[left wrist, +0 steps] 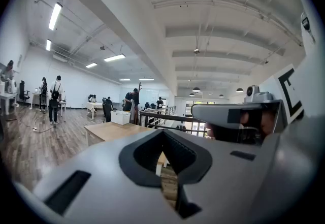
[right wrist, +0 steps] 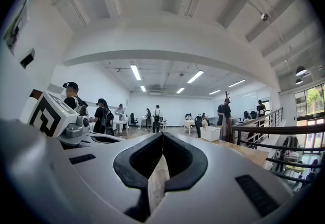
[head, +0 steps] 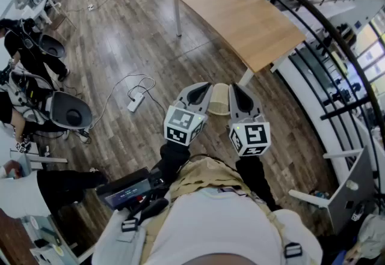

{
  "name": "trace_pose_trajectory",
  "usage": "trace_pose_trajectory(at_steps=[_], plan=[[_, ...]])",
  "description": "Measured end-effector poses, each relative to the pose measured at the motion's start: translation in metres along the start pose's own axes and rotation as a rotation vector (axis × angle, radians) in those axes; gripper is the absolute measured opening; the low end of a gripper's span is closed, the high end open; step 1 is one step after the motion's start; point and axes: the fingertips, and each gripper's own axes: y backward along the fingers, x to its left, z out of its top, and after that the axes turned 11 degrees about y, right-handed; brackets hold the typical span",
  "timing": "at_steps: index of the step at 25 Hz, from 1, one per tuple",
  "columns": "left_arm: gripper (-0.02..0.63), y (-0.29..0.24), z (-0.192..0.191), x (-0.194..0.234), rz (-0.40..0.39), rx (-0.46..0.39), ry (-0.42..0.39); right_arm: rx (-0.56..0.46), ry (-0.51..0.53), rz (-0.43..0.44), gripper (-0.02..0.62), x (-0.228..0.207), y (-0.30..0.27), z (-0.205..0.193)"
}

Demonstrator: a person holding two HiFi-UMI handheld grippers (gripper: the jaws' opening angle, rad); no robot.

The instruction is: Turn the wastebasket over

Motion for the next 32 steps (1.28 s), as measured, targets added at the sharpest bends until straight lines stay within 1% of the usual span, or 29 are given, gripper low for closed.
trace_pose_trajectory(at_steps=[10,14,24,32], plan=[[0.002,0.008,0.000,-0.001,-0.020,0.005,-0.006,0.007,-0.006,0.009,0.021,0.012,0.001,0.003],[0.002,0.009,-0.005,0.000,-0.022,0.017,0.001,0.019,-0.016,0.002,0.021,0.012,0.002,-0.002],[0.002,0.020,-0.017,0.012,-0.005,0.040,0.029,0.089,-0.022,0.013,0.023,0.027,-0.001,-0.020],[0.002,0.044,-0.035,0.024,-0.002,0.064,0.043,0.151,-0.040,0.043,0.021,0.060,-0.004,-0.038]])
